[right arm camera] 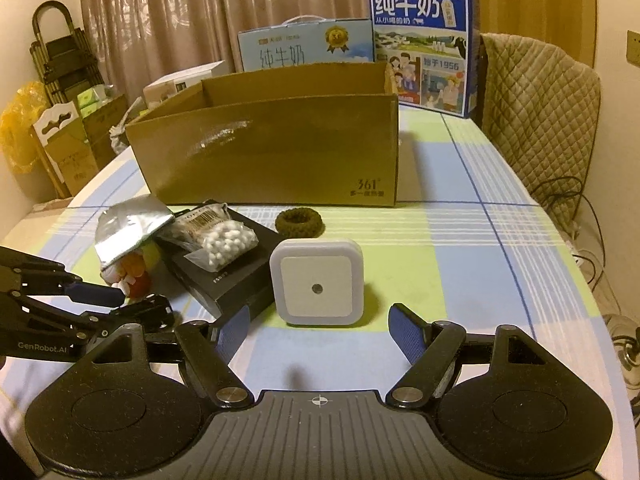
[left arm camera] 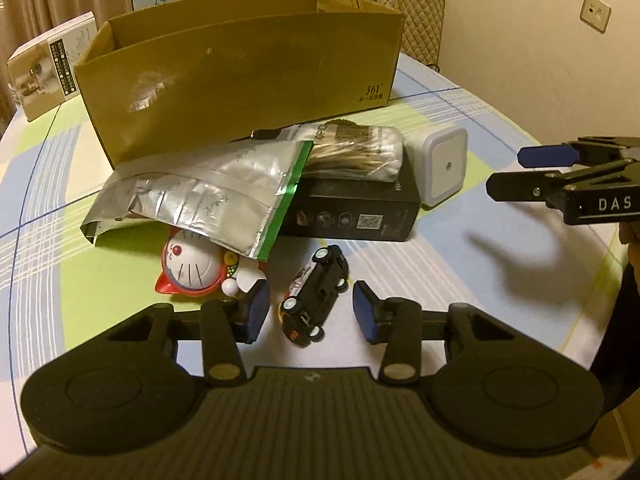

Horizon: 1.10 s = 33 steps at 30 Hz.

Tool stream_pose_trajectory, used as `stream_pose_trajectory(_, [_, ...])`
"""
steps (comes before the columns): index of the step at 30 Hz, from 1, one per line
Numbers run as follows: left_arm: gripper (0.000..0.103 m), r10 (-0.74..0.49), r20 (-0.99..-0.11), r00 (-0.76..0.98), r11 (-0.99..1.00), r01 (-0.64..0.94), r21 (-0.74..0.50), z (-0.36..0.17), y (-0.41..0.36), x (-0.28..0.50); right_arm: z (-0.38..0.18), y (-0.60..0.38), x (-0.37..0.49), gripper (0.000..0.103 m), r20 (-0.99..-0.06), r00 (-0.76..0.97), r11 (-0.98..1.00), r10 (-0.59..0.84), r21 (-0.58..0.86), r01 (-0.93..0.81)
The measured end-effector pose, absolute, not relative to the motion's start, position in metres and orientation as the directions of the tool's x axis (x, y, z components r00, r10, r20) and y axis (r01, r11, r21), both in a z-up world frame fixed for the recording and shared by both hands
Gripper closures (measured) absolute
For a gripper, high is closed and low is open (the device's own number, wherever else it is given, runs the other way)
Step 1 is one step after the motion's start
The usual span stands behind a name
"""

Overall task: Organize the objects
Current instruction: 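Grasp the small toy car with the left tool while the right tool grasps the white night light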

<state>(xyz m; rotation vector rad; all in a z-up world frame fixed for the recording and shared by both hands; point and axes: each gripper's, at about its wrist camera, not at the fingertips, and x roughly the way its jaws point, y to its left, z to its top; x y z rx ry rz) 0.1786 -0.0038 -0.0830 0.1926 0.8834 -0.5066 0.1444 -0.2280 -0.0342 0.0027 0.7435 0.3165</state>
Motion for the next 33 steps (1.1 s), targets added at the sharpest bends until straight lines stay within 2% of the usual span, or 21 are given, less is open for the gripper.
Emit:
stream_pose_trajectory(13, [0.067,-0.369,-0.787,0.495,0.856,0.512,-0.079,-0.099,-0.009,0.19,-0.044,-0.231,0.156,0.029,-0.672,0.687,0.957,0.277,0.124,-0.264])
stream_pose_trajectory(14, [0.068,-0.369,-0.789,0.491,0.856,0.51,-0.083,-0.1,-0.01,0.191,-0.044,-0.231,0.156,0.029,-0.671,0.688,0.956,0.277,0.125,-0.264])
stream_pose_trajectory(16, [0.079,-0.373,-0.794,0.48,0.856,0.509,-0.094,-0.101,-0.011,0.19,-0.044,-0.231,0.156,0.029,-0.669,0.689,0.956,0.277,0.124,-0.264])
stream_pose_trajectory(18, [0.085,-0.384,-0.794,0.471,0.854,0.509,-0.111,-0.099,-0.012,0.187,-0.045,-0.232,0.157,0.029,-0.671,0.689,0.957,0.275,0.125,-0.261])
stream_pose_trajectory(33, [0.086,-0.388,-0.77,0.507,0.887,0.432,-0.162,-0.104,-0.013,0.187,-0.051,-0.219,0.169,0.029,-0.662,0.7,0.957,0.269,0.1,-0.273])
